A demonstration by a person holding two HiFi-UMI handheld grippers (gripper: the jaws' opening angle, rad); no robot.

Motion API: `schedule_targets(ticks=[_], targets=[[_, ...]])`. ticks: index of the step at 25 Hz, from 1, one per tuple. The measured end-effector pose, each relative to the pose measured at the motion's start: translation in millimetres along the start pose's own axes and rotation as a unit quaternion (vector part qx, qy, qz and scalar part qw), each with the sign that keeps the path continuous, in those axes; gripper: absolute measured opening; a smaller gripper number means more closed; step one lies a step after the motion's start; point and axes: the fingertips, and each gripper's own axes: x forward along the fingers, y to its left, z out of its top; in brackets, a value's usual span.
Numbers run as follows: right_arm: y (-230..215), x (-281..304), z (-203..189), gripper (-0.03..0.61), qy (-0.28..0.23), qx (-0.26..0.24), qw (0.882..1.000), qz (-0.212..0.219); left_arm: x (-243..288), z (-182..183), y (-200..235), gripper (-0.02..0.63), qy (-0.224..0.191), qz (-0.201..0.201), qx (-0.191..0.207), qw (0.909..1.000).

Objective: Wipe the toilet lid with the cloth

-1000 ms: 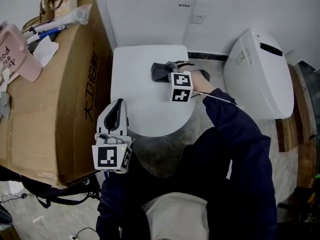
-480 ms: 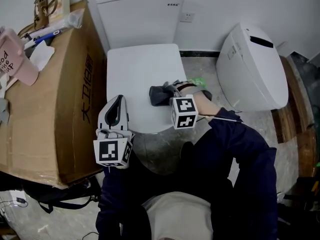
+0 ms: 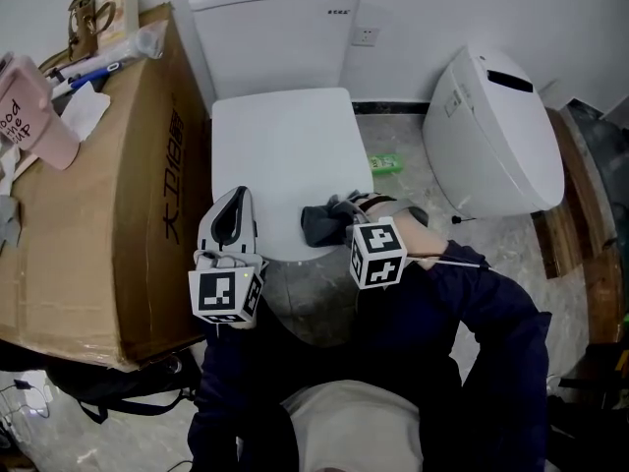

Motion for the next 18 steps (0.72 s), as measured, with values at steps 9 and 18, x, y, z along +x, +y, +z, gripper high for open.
schedule_targets(ticks=[9,18], targets=[[17.4,-6.6,3.4,0.067,0.006,-0.017,0.999,0.051,-2.4,-0.9,-1.1,0.015,0.003,-0.002,0.004,1.0000],[-43.2,-3.0,-1.0,0.069,-0.015,-0.029,0.999,0.032,-7.4,-0.5,2.7,0.015,0.005,0.009,0.003,0.9999]])
